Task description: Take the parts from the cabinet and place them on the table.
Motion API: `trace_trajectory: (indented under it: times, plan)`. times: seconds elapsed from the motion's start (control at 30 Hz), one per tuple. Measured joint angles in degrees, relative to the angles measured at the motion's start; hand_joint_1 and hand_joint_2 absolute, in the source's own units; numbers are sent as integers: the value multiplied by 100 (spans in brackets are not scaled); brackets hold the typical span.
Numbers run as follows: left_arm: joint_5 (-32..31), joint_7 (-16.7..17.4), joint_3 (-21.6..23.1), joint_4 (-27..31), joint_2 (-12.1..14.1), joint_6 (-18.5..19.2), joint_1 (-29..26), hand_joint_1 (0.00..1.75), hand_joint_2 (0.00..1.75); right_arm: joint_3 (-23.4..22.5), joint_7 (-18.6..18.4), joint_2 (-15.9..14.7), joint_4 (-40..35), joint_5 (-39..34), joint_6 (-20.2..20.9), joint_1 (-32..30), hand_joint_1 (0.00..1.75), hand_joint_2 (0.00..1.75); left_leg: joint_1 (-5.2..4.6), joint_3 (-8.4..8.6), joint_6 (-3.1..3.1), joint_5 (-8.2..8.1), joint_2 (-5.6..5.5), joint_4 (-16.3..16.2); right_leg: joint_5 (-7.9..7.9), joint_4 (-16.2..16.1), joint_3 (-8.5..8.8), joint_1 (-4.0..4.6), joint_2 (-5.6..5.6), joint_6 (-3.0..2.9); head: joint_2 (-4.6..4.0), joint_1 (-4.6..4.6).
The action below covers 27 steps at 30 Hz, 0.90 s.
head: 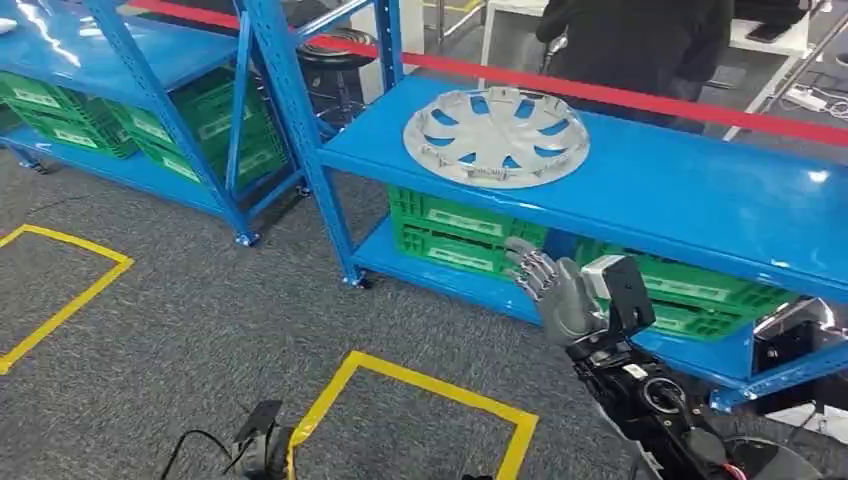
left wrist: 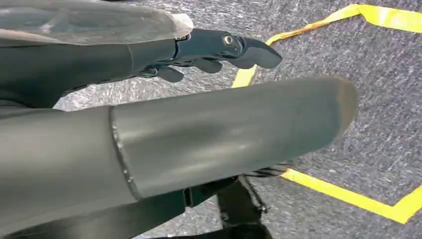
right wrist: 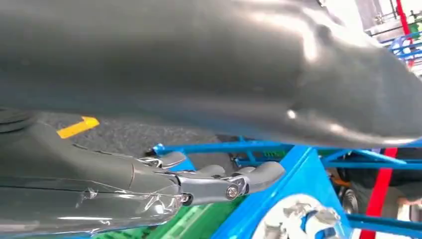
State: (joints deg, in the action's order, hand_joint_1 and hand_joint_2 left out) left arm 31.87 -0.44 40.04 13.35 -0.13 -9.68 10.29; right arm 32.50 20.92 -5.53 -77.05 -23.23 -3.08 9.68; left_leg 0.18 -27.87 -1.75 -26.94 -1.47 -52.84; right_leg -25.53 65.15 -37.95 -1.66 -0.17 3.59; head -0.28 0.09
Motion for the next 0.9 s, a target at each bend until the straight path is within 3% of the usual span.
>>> trace_trajectory:
  times: [0.07, 0.1, 0.17, 0.23, 0.27, 0.3, 0.33, 0.37, 0.43, 0.47, 0.5, 0.53, 0.57, 0.6, 0.63, 0.67, 0.7, 0.77, 0.8, 0.83, 0.87, 0.9]
  plan:
    - [13, 0, 0, 0, 4, 2, -7, 0, 0, -15, 0, 0, 7, 0, 0, 0, 0, 0, 19, 124, 74, -116, -4, 0, 506, -960, 332, -4, 6, -51, 0, 31]
    - [15, -2, 0, -2, 9, 6, -9, 0, 0, -11, -4, 0, 11, -2, 0, 4, 0, 0, 13, 159, 120, -159, -14, -31, 256, -1029, 318, 46, -3, -81, 0, 28]
    - [28, 0, 0, -2, 9, 9, 7, 0, 0, -4, -2, 2, 7, -2, 4, -9, 0, 0, 22, 251, 225, -186, -4, -27, 211, -1016, 446, 68, 19, -220, 0, -4]
    - [28, 0, 0, -2, 9, 9, 27, 0, 0, -13, 0, 13, 0, -2, 2, 27, 0, 0, 42, 166, 250, -128, 3, -298, 160, -1041, 634, 44, 36, -302, 2, -22]
    - [28, -2, 2, -2, 4, 9, 39, 0, 0, -24, 18, 17, 0, -2, 2, 37, 0, 0, 54, -19, 271, -9, 48, -643, 118, -1071, 709, 52, 25, -341, 0, -46]
    - [28, -2, 4, -2, -2, 11, 57, 0, 0, -26, 11, 20, 0, -2, 2, 44, 0, 0, 54, -315, 296, 46, 74, -1097, 78, -1106, 793, 60, 14, -368, 2, -101]
    - [28, -2, 4, -2, -4, 11, 57, 0, 0, -26, 11, 20, 0, -2, 2, 41, 0, 0, 57, -673, 323, -44, 80, -1541, 31, -1143, 877, 62, 1, -393, 0, -129]
    - [28, -2, 4, -2, -7, 15, 44, 0, 0, -17, 11, 20, 2, -2, 7, 28, 0, 0, 56, -1012, 343, -306, 84, -1865, -35, -1166, 953, 64, 4, -396, 2, -129]
    - [28, 0, 6, -2, -2, 17, 0, 0, 0, -13, 11, 24, 4, -2, 4, 24, 0, 0, 59, -1373, 354, -740, 88, -1931, -170, -1184, 1127, 54, 24, -392, 0, -179]
    - [28, 0, 7, -2, -2, 17, -13, 0, 0, -17, 11, 24, 4, -2, 4, 24, 0, 0, 61, -1410, 353, -751, 91, -1716, -244, -1187, 1207, 46, 36, -382, 2, -210]
    - [28, 2, 7, -2, 2, 17, -14, 0, 0, -17, 11, 26, 4, -2, 4, 24, 0, 0, 65, -1360, 352, -591, 98, -1322, -312, -1187, 1317, 33, 38, -362, 0, -227]
    - [28, 2, 7, -2, 11, 17, -13, 0, 0, -17, 11, 26, 4, -2, 4, 28, 0, 0, 70, -1239, 362, -223, 119, -819, -394, -1190, 1394, 15, 35, -336, 0, -243]
    - [28, 7, 7, -2, 11, 17, -14, 0, 0, -17, 11, 28, 4, -2, 4, 29, 0, 0, 78, -1098, 370, 324, 171, -334, -470, -1206, 1409, 21, 32, -298, 2, -275]
    - [28, 9, 7, -2, -9, 19, -8, 0, 0, -13, 11, 28, 7, -2, 4, 24, 0, 0, 69, -1063, 360, 502, 275, -201, -580, -1180, 1534, 43, 55, -270, 0, -327]
    - [26, 15, 7, 0, -13, 20, 8, 0, 0, -20, 22, 31, -2, -2, 4, 33, 0, 0, 43, -1017, 309, 384, 305, -257, -698, -1255, 1582, 64, 44, -241, 0, -372]
    - [26, 18, 9, 0, -15, 20, 14, 0, 0, -24, 22, 37, -7, -2, 7, 33, 0, 0, 50, -967, 267, 363, 260, -223, -728, -1348, 1720, 79, 20, -187, 0, -341]
    - [26, 17, 9, -2, -15, 13, 21, 0, 0, -24, 28, 37, -4, -2, 7, 44, 0, 0, 68, -918, 230, 358, 184, -156, -526, -1230, 1787, 90, 20, -128, 0, -290]
    - [20, 15, 9, -2, -17, 6, 3, 0, 0, -15, 24, 37, 2, -2, 7, 52, 0, 0, 57, -685, 115, 560, 172, -125, -523, -896, 1730, 59, 11, -106, 0, -221]
    - [20, 15, 9, -4, -15, 0, -14, 0, 0, -17, 33, 37, 2, -2, 7, 56, 0, 0, 48, -608, 70, 552, 176, -180, -540, -488, 1547, 58, 13, -112, 0, -184]
    - [20, 15, 9, -4, -9, 0, -9, 0, 0, -15, 31, 37, 4, -2, 7, 49, 0, 0, 31, -562, 36, 489, 175, -180, -648, -39, 1222, 58, 15, -105, 0, -148]
    - [20, 15, 9, -4, -9, 0, 2, 0, 0, -11, 26, 39, 7, -2, 7, 41, 0, 0, 10, -527, 21, 460, 162, -174, -895, 283, 931, 73, 14, -89, 2, -144]
    - [20, 15, 9, -4, -13, 9, 5, 0, 0, -13, 28, 39, 9, -2, 7, 27, 0, 0, -12, -489, 3, 413, 141, -168, -1266, 456, 685, 93, 15, -95, 0, -120]
